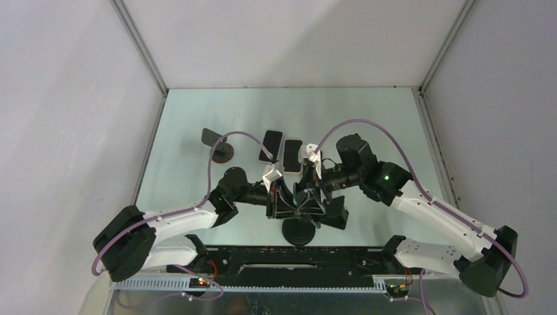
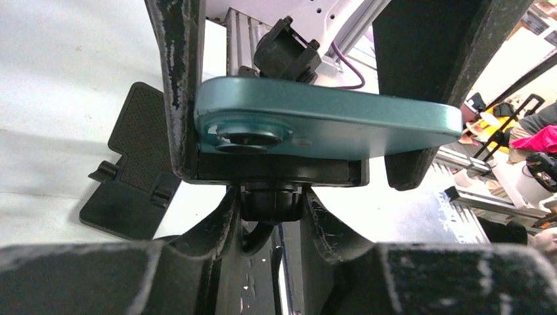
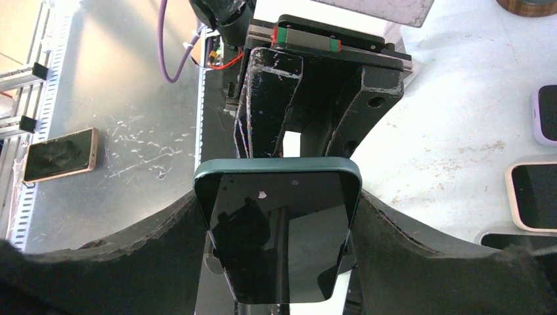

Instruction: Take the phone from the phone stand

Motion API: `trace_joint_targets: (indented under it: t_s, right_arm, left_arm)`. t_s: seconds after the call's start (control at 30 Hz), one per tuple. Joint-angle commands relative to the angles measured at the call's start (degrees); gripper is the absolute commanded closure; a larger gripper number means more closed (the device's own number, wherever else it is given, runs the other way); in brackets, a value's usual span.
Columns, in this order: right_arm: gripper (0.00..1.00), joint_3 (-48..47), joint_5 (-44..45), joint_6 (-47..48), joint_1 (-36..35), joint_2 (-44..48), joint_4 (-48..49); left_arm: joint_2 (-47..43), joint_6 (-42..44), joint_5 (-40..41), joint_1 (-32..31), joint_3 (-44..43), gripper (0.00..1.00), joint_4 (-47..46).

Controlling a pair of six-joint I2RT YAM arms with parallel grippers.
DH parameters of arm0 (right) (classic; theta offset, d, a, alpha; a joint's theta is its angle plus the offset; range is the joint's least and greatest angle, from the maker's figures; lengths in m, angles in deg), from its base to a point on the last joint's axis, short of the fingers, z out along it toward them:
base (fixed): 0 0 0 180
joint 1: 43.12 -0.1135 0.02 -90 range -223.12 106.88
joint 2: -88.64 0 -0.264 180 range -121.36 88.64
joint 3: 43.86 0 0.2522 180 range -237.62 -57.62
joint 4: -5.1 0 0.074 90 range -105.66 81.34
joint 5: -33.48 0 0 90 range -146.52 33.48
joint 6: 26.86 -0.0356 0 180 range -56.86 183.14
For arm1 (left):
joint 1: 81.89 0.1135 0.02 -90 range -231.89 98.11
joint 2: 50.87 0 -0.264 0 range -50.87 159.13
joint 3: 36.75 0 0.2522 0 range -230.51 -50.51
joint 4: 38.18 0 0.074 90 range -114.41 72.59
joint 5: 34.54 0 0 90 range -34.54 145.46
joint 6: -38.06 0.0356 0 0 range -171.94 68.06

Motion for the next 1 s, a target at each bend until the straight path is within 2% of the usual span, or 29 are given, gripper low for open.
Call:
trace_joint_targets:
  t_s: [0.0, 0.37, 0.5, 0.7, 0.97]
  right_arm:
    - [1.00, -0.67, 7.86, 0.45, -0.08, -0.48, -2.35]
    - [1.00, -1.04, 11.05, -0.47, 1.45, -2.87, -5.50]
    - [1.00, -1.02, 16.30, 1.15, 1.10, -4.15, -5.67]
    - [1.00, -0.93, 28.67, 5.38, 0.60, -6.49, -1.94]
    - [1.00, -0.84, 19.83, 11.23, 6.60, -9.38, 3.05]
  left_arm:
    - [-0.33, 1.20, 3.58, -0.39, -3.59, 1.00, -3.97]
    - [-2.46, 3.75, 3.38, -0.35, -3.79, 1.00, -1.38]
    - [-4.10, 5.88, 1.99, -0.44, -3.15, 1.00, -1.02]
    - [-5.37, 6.16, -1.51, -1.37, -2.69, 1.00, -3.82]
    - [-5.59, 7.82, -3.35, -3.76, -3.08, 1.00, -3.53]
